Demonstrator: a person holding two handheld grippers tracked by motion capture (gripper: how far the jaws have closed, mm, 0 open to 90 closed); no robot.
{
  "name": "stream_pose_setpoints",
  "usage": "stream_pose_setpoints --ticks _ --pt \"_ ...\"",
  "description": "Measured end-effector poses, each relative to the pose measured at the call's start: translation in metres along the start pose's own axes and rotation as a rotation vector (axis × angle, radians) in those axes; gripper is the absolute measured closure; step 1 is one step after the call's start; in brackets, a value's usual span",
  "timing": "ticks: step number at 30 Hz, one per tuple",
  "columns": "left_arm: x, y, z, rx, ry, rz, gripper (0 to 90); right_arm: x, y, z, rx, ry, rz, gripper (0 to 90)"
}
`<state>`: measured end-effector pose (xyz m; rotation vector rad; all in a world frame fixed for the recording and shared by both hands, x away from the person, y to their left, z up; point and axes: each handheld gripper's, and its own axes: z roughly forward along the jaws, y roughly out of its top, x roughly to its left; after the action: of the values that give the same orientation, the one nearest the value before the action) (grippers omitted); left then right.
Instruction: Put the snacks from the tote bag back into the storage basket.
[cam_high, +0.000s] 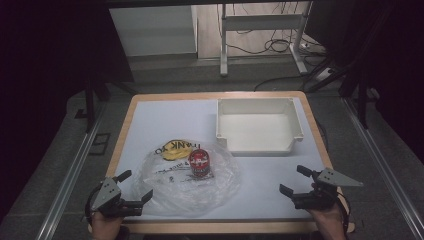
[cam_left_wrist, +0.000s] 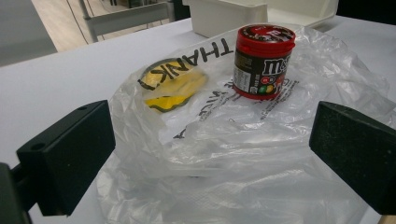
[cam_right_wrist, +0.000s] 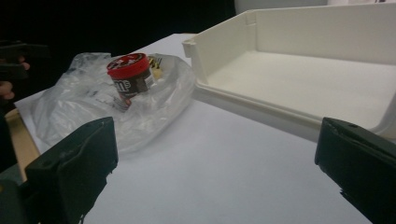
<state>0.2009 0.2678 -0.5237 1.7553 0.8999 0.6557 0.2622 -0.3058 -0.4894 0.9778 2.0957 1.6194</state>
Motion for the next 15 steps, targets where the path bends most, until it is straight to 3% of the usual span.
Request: stream_pose_setpoints --ticks 9,15 --pt "-0.0013 0.0002 -0.0003 -0.011 -0.006 0.006 0.2 -0.0001 0.0011 -0.0019 0.013 -0.042 -0.089 0.0" --pt "-0.0028 0.0002 -0.0001 -0.008 -0.002 0.018 0.2 -0.0004 0.0009 -0.0007 0.031 -0.049 -0.107 0.0"
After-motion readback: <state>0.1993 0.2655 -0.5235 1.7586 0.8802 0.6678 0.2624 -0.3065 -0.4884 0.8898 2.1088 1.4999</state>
